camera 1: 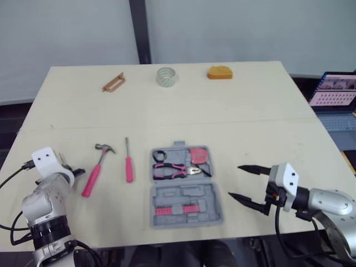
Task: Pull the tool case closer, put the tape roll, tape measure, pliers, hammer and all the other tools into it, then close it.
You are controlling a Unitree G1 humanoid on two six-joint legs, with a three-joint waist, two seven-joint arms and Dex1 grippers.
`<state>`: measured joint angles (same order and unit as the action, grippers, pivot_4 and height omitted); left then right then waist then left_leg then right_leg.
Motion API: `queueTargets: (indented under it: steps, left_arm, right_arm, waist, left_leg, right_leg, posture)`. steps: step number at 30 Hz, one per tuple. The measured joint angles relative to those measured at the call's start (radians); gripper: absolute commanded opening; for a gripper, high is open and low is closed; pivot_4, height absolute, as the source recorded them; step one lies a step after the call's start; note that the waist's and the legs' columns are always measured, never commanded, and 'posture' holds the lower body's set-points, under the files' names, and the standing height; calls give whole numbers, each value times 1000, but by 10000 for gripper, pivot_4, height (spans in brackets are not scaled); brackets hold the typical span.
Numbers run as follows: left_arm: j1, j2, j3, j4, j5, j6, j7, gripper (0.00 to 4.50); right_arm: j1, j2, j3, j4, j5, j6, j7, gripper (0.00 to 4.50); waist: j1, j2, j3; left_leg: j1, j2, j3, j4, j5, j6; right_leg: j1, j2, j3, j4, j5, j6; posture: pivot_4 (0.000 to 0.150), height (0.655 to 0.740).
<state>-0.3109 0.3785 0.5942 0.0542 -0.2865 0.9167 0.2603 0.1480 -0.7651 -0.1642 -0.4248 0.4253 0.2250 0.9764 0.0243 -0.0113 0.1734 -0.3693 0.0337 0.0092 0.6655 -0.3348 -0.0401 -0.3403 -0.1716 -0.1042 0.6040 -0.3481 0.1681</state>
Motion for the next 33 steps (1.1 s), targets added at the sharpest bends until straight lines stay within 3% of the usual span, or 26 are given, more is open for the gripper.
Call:
queueTargets:
  steps: [5,10,12,17,21,33]
  left_arm:
    - [51,87,-38,-15,17,18,-74,236]
    - [204,365,-157,-199,-32,-3,-434,236]
    - [264,476,-186,-305,-93,-49,-641,236]
    - [346,631,-291,-495,-185,-127,-981,236]
    - [277,638,-383,-551,-223,-146,-1076,236]
    - [29,603,-720,-592,-212,-80,-1155,236]
  right_arm:
    - [10,1,-2,0,3,0,0,45000]
    - [39,-4,-28,19,20,-7,28,45000]
    - [30,-10,-39,33,26,-16,46,45000]
    - [33,-18,-54,50,32,-31,79,45000]
    - [43,-19,-58,47,45,-48,107,45000]
    - [93,-30,-72,-24,82,-51,138,45000]
  waist:
    - [-1,0,0]
    - [2,-2,1]
    - [5,-1,2]
    - [1,4,4]
    - [1,4,4]
    - [2,4,4]
  left_leg:
    - [0,0,0,0,0,0]
    - [-1,0,2,-1,0,0]
    - [-1,0,2,0,0,0]
    - [-1,1,3,-2,0,0]
    - [0,1,3,-2,0,0]
    - [-1,0,3,-1,0,0]
  right_leg:
    - [-1,0,0,0,0,0]
    - [-2,0,0,0,0,0]
    - [-1,-1,0,0,0,0]
    - [-2,0,0,-1,0,0]
    - [-2,0,0,0,0,0]
    - [-2,0,0,0,0,0]
  posture:
    - [1500,7400]
    - [1500,7400]
    - [1500,7400]
    - [1500,7400]
    - [1500,7400]
    - [1500,7400]
